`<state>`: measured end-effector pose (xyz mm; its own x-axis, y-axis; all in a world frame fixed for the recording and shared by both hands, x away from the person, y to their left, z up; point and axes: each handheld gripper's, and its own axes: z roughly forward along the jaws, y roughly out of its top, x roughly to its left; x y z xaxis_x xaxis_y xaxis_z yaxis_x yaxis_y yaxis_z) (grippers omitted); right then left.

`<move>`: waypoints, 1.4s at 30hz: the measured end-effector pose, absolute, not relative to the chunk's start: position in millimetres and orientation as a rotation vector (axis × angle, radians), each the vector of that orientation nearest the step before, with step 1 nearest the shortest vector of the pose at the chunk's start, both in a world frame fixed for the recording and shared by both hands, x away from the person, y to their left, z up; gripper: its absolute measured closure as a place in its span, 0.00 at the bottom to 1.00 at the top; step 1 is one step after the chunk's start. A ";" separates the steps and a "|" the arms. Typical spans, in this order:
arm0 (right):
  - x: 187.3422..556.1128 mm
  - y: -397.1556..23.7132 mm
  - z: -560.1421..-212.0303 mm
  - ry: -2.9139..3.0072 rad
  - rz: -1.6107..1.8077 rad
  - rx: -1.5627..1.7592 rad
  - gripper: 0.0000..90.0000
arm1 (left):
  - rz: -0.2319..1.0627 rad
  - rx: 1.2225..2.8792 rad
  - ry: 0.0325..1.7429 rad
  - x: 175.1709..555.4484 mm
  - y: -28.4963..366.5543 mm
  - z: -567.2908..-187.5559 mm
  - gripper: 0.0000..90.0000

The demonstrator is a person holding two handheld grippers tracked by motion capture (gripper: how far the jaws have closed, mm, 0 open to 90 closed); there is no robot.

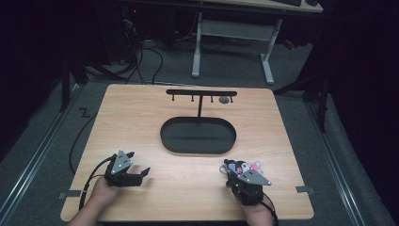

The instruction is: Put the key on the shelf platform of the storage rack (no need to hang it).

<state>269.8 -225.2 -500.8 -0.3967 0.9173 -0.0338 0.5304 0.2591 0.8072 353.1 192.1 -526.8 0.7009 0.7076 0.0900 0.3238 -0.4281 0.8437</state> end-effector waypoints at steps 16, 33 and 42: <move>281.2 -303.7 -491.9 1.767 0.893 1.482 0.99 | 0.558 2.035 0.787 352.0 192.7 -526.7 0.17; 271.4 -306.6 -501.4 1.804 0.851 1.531 0.99 | 0.557 2.038 0.784 354.5 189.9 -526.9 0.17; 254.4 -293.9 -501.0 1.843 0.875 1.521 0.99 | 0.538 2.020 0.816 357.1 193.2 -526.8 0.17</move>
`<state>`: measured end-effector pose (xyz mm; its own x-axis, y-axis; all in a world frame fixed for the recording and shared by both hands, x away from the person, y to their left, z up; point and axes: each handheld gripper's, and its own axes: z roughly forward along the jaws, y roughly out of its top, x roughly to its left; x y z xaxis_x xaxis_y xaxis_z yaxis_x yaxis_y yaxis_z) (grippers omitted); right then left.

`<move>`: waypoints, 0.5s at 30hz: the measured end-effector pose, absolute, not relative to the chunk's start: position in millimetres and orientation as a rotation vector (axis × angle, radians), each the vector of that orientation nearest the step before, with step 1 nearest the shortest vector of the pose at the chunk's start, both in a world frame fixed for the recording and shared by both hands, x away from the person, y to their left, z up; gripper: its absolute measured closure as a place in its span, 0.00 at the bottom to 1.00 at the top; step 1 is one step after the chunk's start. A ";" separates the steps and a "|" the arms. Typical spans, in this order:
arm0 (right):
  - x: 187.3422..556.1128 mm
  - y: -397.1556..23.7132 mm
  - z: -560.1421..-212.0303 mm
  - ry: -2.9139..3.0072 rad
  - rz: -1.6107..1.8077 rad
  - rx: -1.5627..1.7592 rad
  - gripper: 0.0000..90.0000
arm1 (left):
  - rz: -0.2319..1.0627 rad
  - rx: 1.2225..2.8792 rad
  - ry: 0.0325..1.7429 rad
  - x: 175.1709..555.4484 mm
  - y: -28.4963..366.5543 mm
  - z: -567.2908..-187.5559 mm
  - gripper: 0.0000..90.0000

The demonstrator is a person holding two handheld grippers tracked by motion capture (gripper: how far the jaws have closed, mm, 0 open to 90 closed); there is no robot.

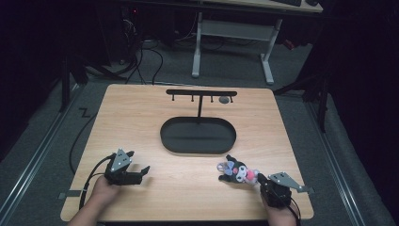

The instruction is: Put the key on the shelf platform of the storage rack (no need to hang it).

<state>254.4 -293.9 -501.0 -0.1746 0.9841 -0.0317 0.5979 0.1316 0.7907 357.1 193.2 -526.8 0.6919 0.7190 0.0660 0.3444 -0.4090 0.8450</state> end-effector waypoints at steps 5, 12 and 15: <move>256.2 -293.3 -496.3 1.820 0.878 1.495 0.99 | 0.541 2.022 0.810 355.7 194.3 -526.4 0.17; 284.8 -307.8 -502.1 1.788 0.853 1.510 0.99 | 0.551 2.015 0.800 352.1 196.0 -526.5 0.17; 288.1 -305.2 -502.8 1.810 0.855 1.502 0.99 | 0.550 2.013 0.800 351.9 196.2 -526.6 0.17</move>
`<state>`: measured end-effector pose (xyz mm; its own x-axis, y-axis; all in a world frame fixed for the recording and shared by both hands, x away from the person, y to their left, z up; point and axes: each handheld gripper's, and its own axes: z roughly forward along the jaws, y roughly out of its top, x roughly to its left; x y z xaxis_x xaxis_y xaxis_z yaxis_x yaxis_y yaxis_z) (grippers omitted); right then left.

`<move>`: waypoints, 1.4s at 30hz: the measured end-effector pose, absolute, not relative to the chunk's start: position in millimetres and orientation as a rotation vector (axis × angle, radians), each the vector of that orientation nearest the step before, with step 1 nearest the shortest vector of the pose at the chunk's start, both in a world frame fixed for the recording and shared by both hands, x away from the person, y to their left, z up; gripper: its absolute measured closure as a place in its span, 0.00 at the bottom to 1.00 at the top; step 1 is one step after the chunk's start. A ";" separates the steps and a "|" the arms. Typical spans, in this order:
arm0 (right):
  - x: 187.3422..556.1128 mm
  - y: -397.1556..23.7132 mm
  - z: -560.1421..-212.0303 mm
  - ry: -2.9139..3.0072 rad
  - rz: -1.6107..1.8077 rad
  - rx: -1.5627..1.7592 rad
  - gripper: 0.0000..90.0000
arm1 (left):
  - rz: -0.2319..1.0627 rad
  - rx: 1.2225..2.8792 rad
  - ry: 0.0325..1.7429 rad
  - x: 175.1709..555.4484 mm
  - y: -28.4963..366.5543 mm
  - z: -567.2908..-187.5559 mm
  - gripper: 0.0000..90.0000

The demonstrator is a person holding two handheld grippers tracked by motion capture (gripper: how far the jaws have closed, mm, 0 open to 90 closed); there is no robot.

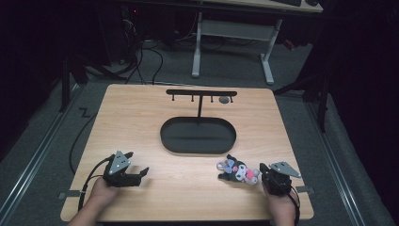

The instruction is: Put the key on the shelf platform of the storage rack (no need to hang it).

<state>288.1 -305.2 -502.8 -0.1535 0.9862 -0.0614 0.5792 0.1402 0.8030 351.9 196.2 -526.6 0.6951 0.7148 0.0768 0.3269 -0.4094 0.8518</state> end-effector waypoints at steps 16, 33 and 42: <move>252.0 -272.1 -489.7 1.876 0.911 1.408 0.98 | 0.535 2.006 0.817 357.9 194.8 -526.4 0.17; 275.4 -211.2 -512.7 2.099 0.832 1.324 0.99 | 0.546 2.001 0.802 350.8 199.0 -526.1 0.17; 288.1 -222.5 -514.5 2.040 0.805 1.396 0.99 | 0.547 2.007 0.796 350.8 198.3 -526.2 0.17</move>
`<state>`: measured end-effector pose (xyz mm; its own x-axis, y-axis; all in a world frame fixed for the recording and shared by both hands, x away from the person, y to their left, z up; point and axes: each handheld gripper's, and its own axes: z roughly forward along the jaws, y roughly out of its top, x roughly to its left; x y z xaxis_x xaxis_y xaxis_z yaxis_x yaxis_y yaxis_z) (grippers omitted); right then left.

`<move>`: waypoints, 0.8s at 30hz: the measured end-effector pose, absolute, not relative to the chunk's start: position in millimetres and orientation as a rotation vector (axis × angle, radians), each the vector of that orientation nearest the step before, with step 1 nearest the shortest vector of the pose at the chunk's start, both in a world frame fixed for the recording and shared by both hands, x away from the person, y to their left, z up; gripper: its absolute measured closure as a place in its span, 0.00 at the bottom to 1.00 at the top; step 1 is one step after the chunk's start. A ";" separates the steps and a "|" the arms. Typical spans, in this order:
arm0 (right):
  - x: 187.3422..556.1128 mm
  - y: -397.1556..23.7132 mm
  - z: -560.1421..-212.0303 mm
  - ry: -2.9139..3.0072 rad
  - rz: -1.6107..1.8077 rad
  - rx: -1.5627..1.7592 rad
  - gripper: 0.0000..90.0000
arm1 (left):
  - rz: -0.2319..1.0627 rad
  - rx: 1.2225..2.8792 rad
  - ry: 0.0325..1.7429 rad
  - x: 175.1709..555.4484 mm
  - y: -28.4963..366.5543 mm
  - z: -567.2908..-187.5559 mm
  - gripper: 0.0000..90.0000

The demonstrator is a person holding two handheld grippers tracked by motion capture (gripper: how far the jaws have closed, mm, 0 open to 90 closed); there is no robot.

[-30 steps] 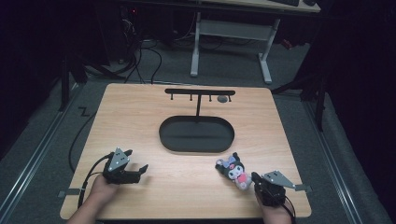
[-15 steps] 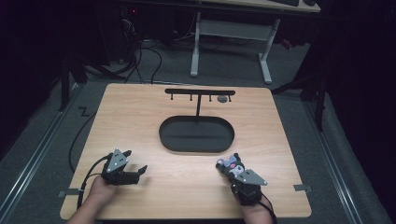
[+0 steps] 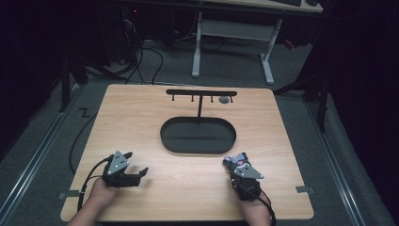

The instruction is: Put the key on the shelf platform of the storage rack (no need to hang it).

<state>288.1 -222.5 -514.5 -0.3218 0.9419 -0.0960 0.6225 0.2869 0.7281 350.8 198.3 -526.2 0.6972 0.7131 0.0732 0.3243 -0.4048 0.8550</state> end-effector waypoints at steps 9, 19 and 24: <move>285.7 -221.7 -512.9 2.069 0.839 1.366 0.91 | 0.550 2.009 0.794 350.6 197.7 -526.4 0.17; 282.0 -212.2 -512.7 2.170 0.874 1.363 0.71 | 0.554 2.017 0.787 350.7 195.9 -527.0 0.17; 283.5 -208.6 -505.4 2.220 0.820 1.371 0.61 | 0.546 2.016 0.787 352.1 195.5 -527.1 0.17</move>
